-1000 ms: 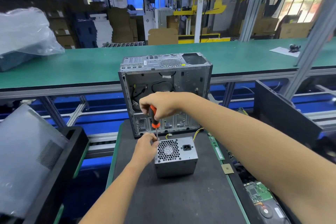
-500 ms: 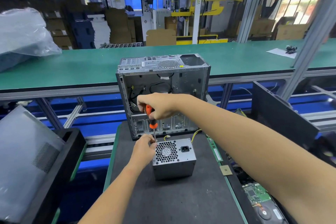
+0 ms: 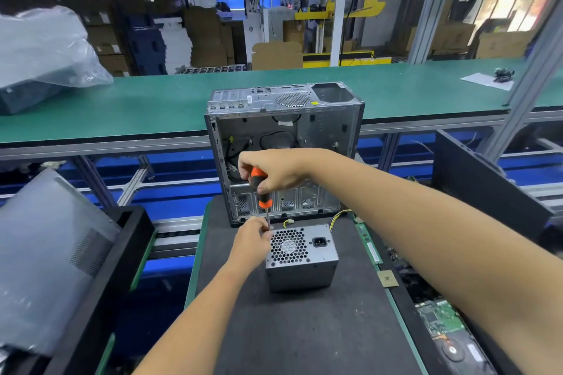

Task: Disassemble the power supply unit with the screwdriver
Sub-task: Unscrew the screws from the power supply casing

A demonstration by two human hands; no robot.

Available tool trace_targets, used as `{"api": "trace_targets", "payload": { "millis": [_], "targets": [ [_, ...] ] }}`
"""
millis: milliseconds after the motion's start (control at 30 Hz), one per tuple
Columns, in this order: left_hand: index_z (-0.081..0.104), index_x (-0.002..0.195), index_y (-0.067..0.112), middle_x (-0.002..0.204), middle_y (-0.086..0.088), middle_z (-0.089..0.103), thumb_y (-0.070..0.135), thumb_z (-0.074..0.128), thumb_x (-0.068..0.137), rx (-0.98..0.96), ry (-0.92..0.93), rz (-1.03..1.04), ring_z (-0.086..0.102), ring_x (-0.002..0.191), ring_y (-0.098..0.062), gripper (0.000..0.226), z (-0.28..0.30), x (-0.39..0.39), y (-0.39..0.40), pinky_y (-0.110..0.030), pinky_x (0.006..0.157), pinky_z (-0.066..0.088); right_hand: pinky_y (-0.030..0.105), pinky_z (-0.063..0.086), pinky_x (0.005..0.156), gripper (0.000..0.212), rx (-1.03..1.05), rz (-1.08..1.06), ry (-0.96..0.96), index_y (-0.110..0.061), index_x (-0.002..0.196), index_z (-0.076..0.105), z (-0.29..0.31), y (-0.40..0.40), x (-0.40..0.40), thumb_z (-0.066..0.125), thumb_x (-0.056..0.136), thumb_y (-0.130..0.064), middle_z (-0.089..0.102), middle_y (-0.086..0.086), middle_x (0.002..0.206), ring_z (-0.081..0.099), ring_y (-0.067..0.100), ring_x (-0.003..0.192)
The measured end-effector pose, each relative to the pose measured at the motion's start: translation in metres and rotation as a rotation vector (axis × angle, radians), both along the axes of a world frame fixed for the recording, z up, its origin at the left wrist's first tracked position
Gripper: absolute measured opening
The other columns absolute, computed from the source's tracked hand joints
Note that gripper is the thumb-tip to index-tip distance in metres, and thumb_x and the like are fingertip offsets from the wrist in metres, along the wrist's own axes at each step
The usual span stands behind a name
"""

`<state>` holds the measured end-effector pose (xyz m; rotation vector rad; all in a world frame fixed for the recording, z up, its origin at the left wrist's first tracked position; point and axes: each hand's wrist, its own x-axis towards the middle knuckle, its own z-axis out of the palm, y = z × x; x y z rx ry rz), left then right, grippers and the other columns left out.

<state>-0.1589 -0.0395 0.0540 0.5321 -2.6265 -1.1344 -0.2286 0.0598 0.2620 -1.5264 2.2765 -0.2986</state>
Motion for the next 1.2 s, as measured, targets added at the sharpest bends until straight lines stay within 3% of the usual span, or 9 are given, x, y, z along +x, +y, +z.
{"api": "trace_targets", "payload": {
  "millis": [133, 200, 333, 500, 600, 733, 867, 1100, 1200],
  "targets": [
    [0.048, 0.070, 0.024, 0.091, 0.007, 0.056, 0.010, 0.060, 0.091, 0.003, 0.001, -0.001, 0.051, 0.075, -0.006, 0.028, 0.000, 0.000, 0.001, -0.022, 0.072, 0.036, 0.032, 0.045, 0.063, 0.020, -0.041, -0.099, 0.094, -0.012, 0.095, 0.053, -0.005, -0.003, 0.003, 0.062, 0.088, -0.029, 0.060, 0.004, 0.087, 0.058, 0.023, 0.077],
    [0.049, 0.070, 0.025, 0.089, 0.006, 0.055, 0.011, 0.060, 0.091, 0.004, -0.003, 0.004, 0.051, 0.074, -0.005, 0.027, 0.000, 0.001, 0.001, -0.021, 0.068, 0.036, 0.032, 0.041, 0.055, 0.041, -0.023, -0.194, 0.275, -0.009, 0.079, 0.051, -0.008, -0.004, 0.002, 0.050, 0.095, -0.047, 0.056, 0.005, 0.070, 0.058, 0.025, 0.065],
    [0.050, 0.072, 0.024, 0.087, 0.008, 0.053, 0.013, 0.059, 0.092, -0.002, -0.013, 0.015, 0.050, 0.073, -0.003, 0.025, 0.000, 0.001, 0.003, -0.022, 0.067, 0.035, 0.026, 0.038, 0.052, 0.024, -0.003, -0.143, 0.205, -0.005, 0.083, 0.056, -0.007, -0.002, -0.004, 0.052, 0.096, -0.026, 0.059, 0.003, 0.063, 0.059, 0.017, 0.053],
    [0.048, 0.072, 0.023, 0.094, 0.003, 0.056, 0.011, 0.057, 0.092, -0.017, -0.022, 0.011, 0.052, 0.077, -0.009, 0.025, 0.002, 0.002, 0.004, -0.025, 0.074, 0.037, 0.028, 0.042, 0.064, 0.025, 0.011, 0.002, 0.078, -0.018, 0.097, 0.054, 0.002, 0.006, -0.005, 0.069, 0.079, -0.007, 0.060, 0.000, 0.091, 0.051, 0.016, 0.077],
    [0.046, 0.070, 0.025, 0.095, 0.001, 0.058, 0.010, 0.057, 0.092, -0.016, -0.019, 0.012, 0.053, 0.080, -0.013, 0.029, 0.003, 0.002, 0.004, -0.026, 0.075, 0.037, 0.025, 0.040, 0.056, 0.012, -0.051, -0.066, 0.106, -0.014, 0.091, 0.058, -0.007, 0.003, -0.001, 0.065, 0.083, -0.019, 0.060, -0.003, 0.078, 0.055, 0.019, 0.072],
    [0.047, 0.072, 0.022, 0.095, -0.001, 0.058, 0.011, 0.057, 0.093, -0.031, -0.036, 0.015, 0.053, 0.079, -0.014, 0.026, 0.004, 0.003, 0.006, -0.028, 0.073, 0.039, 0.028, 0.037, 0.051, 0.043, -0.006, -0.198, 0.289, -0.007, 0.077, 0.052, -0.009, -0.001, 0.000, 0.040, 0.099, -0.043, 0.062, 0.010, 0.069, 0.061, 0.026, 0.056],
    [0.049, 0.075, 0.019, 0.096, -0.002, 0.058, 0.010, 0.056, 0.092, -0.013, -0.041, 0.016, 0.056, 0.086, -0.020, 0.021, 0.003, 0.002, 0.005, -0.029, 0.076, 0.042, 0.025, 0.034, 0.044, 0.032, 0.026, -0.172, 0.308, -0.005, 0.080, 0.053, -0.007, -0.001, -0.002, 0.046, 0.098, -0.030, 0.063, 0.010, 0.068, 0.057, 0.021, 0.046],
    [0.053, 0.077, 0.016, 0.099, 0.002, 0.059, 0.010, 0.056, 0.092, 0.003, -0.044, 0.018, 0.056, 0.087, -0.017, 0.017, 0.002, 0.001, 0.005, -0.026, 0.076, 0.039, 0.027, 0.041, 0.065, 0.027, -0.077, -0.013, 0.048, -0.015, 0.102, 0.054, -0.005, 0.001, 0.004, 0.062, 0.079, -0.004, 0.058, 0.002, 0.096, 0.052, 0.020, 0.083],
    [0.051, 0.076, 0.018, 0.100, 0.002, 0.058, 0.009, 0.055, 0.093, 0.004, -0.046, 0.018, 0.056, 0.089, -0.018, 0.019, 0.002, 0.001, 0.005, -0.028, 0.077, 0.040, 0.030, 0.039, 0.057, 0.029, -0.085, -0.126, 0.167, -0.013, 0.085, 0.052, -0.009, -0.005, 0.006, 0.062, 0.088, -0.040, 0.057, 0.004, 0.083, 0.054, 0.021, 0.073]
  ]
}}
